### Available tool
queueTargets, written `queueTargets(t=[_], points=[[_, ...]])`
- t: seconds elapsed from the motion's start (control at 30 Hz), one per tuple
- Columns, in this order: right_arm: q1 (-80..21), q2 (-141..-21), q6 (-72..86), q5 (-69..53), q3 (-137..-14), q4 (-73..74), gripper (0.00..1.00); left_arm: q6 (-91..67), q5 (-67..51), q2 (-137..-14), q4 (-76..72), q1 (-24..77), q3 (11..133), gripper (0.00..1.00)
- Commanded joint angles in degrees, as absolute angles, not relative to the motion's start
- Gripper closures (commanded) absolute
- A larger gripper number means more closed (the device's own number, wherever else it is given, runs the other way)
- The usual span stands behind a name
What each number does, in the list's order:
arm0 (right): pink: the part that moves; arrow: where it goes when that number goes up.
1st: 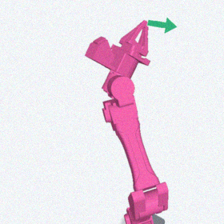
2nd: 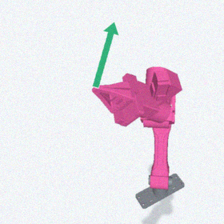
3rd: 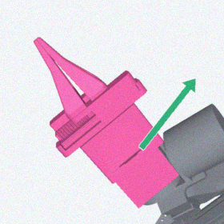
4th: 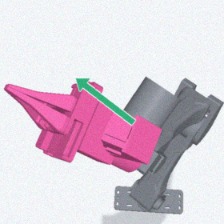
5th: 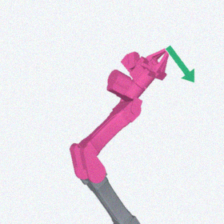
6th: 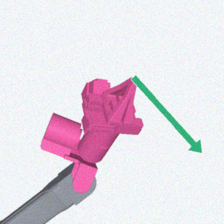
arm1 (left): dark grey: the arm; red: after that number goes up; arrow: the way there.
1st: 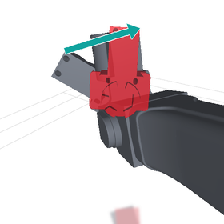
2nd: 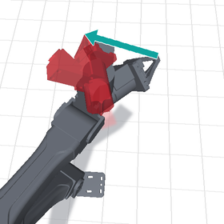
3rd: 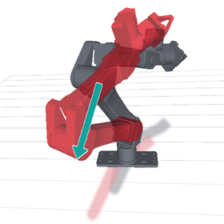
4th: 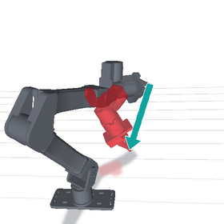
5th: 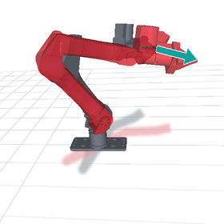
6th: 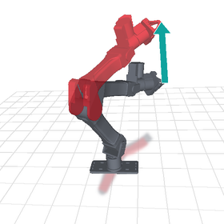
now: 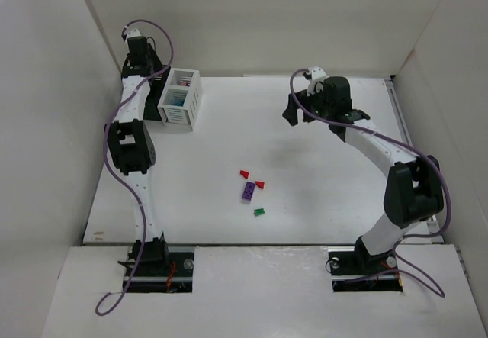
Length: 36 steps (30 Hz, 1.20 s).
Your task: Sort the legos into containers by color
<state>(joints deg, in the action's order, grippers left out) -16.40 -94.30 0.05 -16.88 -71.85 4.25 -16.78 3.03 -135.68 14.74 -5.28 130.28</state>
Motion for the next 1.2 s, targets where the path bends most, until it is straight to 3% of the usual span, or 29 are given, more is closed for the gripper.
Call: queueTargets(t=[0.0, 0.2, 0.37, 0.47, 0.6, 0.9, 1.17], points=[[-15.9, -91.8, 0.7, -16.6, -71.3, 1.5, 0.02, -18.6, 3.2, -133.9, 10.8, -5.6, 132.7, 0.64], [-15.9, -88.7, 0.2, -16.1, -69.3, 1.5, 0.02, -19.2, 3.2, -131.5, 11.3, -5.6, 130.0, 0.49], [-15.9, -85.5, -0.4, -16.1, -66.3, 1.5, 0.02, -18.7, 1.9, -126.3, 13.8, -5.6, 128.7, 0.51], [-15.9, -83.5, -0.4, -16.7, -64.3, 1.5, 0.02, -18.7, -0.8, -121.6, 13.7, -5.6, 121.8, 0.51], [-15.4, -80.8, -0.4, -18.0, -61.0, 1.5, 0.00, -17.1, 1.7, -111.2, 14.3, -1.2, 111.6, 0.42], [-15.4, -73.7, -0.4, -20.4, -53.7, 3.8, 0.00, -23.1, -3.2, -90.2, 9.1, 12.5, 79.3, 0.40], [-15.4, -70.8, -0.4, -23.9, -49.5, 5.0, 0.00, -24.4, -1.1, -81.3, 9.7, 29.3, 62.9, 0.36]])
